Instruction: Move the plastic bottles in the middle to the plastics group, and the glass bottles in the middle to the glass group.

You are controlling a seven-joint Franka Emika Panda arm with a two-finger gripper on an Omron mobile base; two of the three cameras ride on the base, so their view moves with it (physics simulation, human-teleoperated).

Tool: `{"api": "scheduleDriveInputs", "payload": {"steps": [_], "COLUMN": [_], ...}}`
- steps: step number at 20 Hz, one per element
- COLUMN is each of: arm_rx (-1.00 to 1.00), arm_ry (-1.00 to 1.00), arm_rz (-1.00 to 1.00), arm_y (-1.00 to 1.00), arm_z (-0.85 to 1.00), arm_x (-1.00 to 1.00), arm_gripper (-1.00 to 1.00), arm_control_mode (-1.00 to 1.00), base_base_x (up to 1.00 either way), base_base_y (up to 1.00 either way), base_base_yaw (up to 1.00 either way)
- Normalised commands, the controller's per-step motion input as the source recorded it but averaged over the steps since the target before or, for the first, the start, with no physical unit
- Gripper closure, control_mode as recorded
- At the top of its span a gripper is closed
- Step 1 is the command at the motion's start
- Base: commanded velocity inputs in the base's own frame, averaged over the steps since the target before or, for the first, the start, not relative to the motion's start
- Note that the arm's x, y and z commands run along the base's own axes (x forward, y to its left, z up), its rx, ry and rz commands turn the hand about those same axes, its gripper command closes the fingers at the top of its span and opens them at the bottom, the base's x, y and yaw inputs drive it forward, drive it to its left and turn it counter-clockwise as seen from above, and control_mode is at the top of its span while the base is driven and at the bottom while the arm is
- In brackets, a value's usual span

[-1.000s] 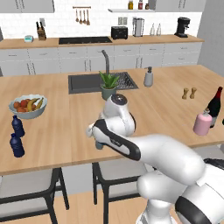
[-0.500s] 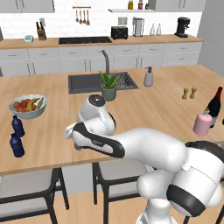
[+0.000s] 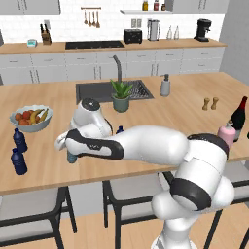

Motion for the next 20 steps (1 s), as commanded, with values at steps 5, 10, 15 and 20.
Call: {"api": "scheduleDriveInputs", "payload": {"steps": [5,10,15,20], "arm_rx": [0.00,0.00,0.00,0.00], "arm_ry": [0.00,0.00,0.00,0.00], "arm_rz": [0.02,0.01,0.00,0.00], "arm_y": [0.20,0.34,0.44,0.41], "arm_z": [0.00,0.00,-0.01,-0.09], "arm_x": [0.22,0.38,0.58,0.30], "arm_gripper": [1.00,1.00,1.00,1.00], "arm_control_mode": [-1.00,-1.00,-1.00,-1.00], "base_base_x": [0.00,0.00,0.00,0.00], "base_base_y": [0.00,0.00,0.00,0.00], "base_base_yaw": [0.00,0.00,0.00,0.00]}}
